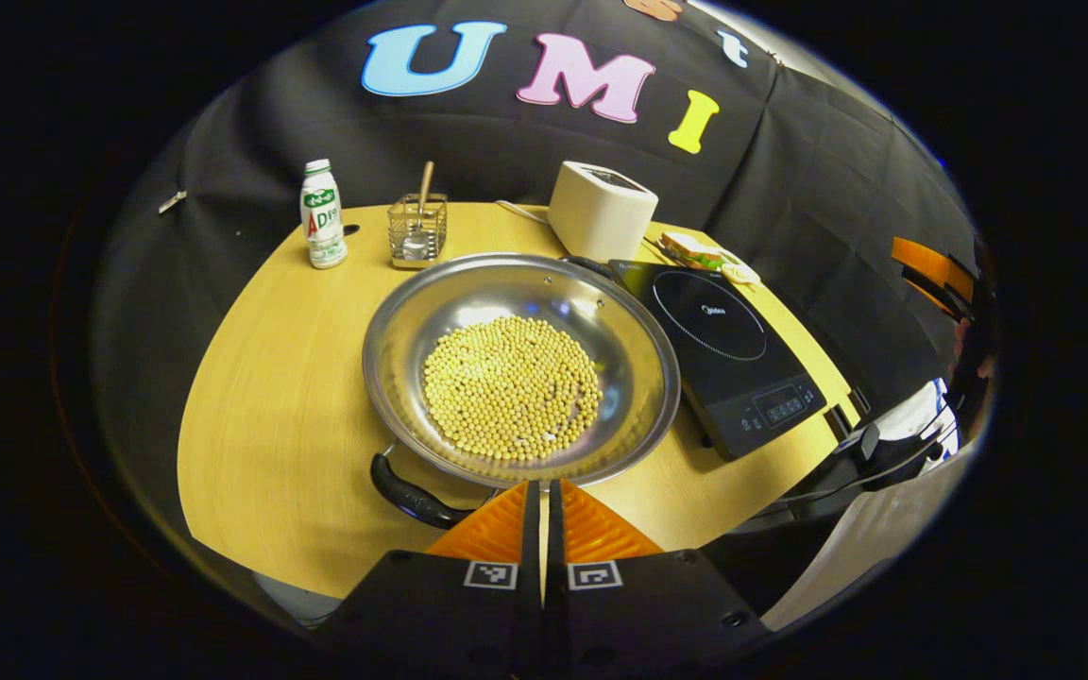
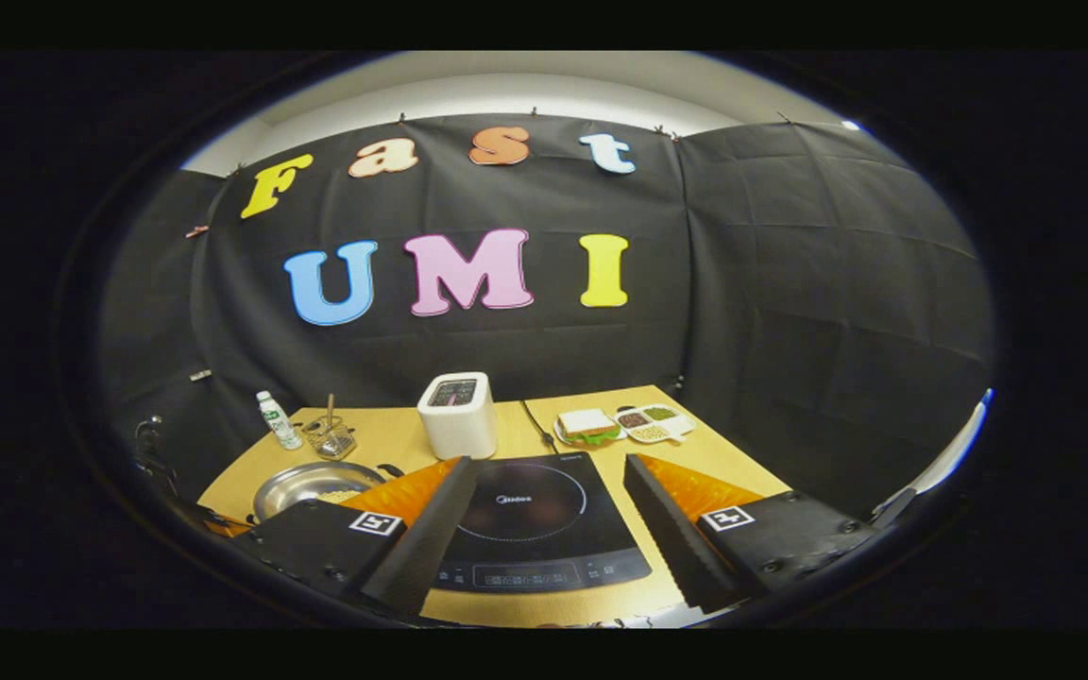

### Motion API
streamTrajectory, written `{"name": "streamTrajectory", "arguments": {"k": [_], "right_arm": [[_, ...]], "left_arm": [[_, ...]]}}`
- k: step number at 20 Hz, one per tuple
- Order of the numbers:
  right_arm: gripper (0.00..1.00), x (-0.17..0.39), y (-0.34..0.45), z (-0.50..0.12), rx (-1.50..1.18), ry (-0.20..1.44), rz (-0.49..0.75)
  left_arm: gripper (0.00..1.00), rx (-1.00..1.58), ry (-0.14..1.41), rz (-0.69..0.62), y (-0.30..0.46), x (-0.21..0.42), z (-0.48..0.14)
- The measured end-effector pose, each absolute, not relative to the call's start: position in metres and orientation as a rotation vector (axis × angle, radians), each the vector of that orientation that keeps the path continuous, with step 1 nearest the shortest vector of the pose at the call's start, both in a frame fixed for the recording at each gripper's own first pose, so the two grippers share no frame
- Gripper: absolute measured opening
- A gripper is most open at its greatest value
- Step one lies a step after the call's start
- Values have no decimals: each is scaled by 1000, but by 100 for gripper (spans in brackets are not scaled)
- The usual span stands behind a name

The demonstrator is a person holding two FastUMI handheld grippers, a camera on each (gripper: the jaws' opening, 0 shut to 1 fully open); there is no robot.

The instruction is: First push the handle of the pot to place it horizontally, then grasp the pot with both hands and set it on the induction cooktop.

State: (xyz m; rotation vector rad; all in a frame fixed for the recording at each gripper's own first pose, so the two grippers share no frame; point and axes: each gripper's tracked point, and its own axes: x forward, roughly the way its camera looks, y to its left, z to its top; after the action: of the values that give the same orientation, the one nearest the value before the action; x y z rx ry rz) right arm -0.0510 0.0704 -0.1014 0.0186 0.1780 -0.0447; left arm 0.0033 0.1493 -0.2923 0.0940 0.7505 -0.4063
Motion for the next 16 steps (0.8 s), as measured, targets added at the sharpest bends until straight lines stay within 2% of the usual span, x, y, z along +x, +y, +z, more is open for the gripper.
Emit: {"name": "streamTrajectory", "arguments": {"k": [8,16], "right_arm": [[99,-69,65,-117,27,216,-93],[99,-64,75,-116,4,217,-69]], "left_arm": [[5,145,866,-460,151,1,-314],[5,164,908,-410,166,9,-325]]}}
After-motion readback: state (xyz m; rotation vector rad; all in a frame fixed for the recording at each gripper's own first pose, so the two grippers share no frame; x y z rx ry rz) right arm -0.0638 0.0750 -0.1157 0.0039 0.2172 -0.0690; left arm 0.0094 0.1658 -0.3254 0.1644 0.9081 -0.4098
